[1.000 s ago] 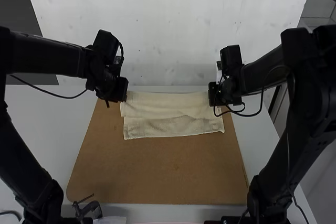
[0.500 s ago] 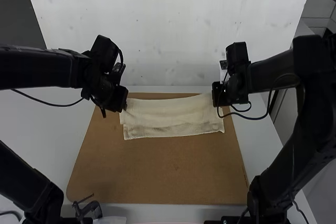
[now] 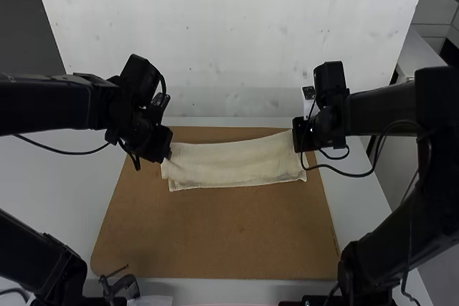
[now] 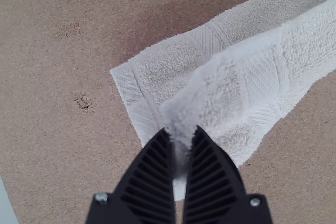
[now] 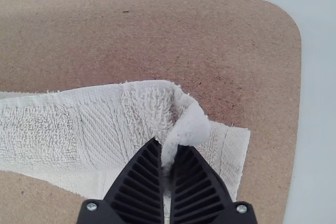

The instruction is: Fold the towel.

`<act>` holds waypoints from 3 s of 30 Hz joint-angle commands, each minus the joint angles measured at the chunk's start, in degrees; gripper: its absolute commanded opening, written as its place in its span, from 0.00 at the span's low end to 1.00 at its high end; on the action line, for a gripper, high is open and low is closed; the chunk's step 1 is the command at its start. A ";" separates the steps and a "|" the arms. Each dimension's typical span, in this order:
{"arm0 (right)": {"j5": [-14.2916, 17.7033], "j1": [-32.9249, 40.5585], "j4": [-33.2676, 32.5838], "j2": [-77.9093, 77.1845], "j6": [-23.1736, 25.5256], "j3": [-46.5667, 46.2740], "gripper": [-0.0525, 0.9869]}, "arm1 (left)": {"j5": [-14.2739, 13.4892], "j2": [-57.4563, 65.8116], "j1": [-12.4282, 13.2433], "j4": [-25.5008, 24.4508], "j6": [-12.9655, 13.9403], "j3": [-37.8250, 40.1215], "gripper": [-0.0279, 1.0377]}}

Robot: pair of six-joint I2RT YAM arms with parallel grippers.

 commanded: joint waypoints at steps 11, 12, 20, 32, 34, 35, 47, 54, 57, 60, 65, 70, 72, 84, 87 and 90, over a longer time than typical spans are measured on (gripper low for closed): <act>4.16 -1.35 8.23 11.09 0.17 1.50 0.07 | -2.29 12.66 2.52 5.38 1.52 5.45 0.04; 4.34 -1.26 8.50 11.79 0.17 1.68 0.07 | -2.55 13.27 2.52 5.82 1.78 6.06 0.04; 4.69 -1.26 11.13 15.40 1.14 3.43 0.07 | -2.47 18.11 4.10 7.49 2.31 8.96 0.04; 5.04 -1.17 12.63 19.97 2.46 6.86 0.07 | -2.47 20.92 4.28 7.75 3.19 9.23 0.04; 5.04 -1.08 12.63 20.14 2.63 6.95 0.07 | -2.47 21.01 4.10 7.58 3.28 9.14 0.04; 5.04 -1.08 12.63 20.23 2.63 6.95 0.07 | -2.47 21.10 4.10 7.49 3.37 9.14 0.04; -0.50 -5.30 14.30 16.80 7.73 6.42 0.99 | -2.73 17.76 9.55 7.93 3.10 10.90 0.97; -1.29 -5.57 6.39 14.43 8.17 6.60 0.96 | 0.08 10.20 14.48 8.55 2.84 10.63 0.97; -1.73 -5.30 2.34 15.31 8.26 7.12 0.96 | 0.08 6.86 14.65 9.95 2.84 9.84 0.97; -1.82 -5.39 1.64 17.86 9.31 7.48 0.96 | -0.01 4.22 14.56 12.15 2.93 8.26 0.97; -1.55 -4.77 1.73 23.83 11.16 8.97 0.93 | -0.01 4.13 14.56 14.52 2.75 6.59 0.96; -0.06 -2.75 1.73 28.14 12.39 9.76 0.88 | 0.08 4.13 14.74 15.58 2.84 5.71 0.96; 0.82 -1.61 1.73 29.72 13.01 10.20 0.71 | 0.35 4.05 15.09 15.93 2.84 5.45 0.96; 3.02 -1.61 1.55 31.57 14.32 11.61 0.07 | 0.52 4.40 14.74 16.90 2.75 4.39 0.96; 3.02 -3.72 1.11 29.63 13.44 11.69 0.07 | 0.43 4.40 14.65 17.07 2.75 4.30 0.96; 2.84 -7.15 -0.64 27.26 11.77 12.05 0.07 | 0.43 4.31 14.74 17.07 2.75 4.22 0.96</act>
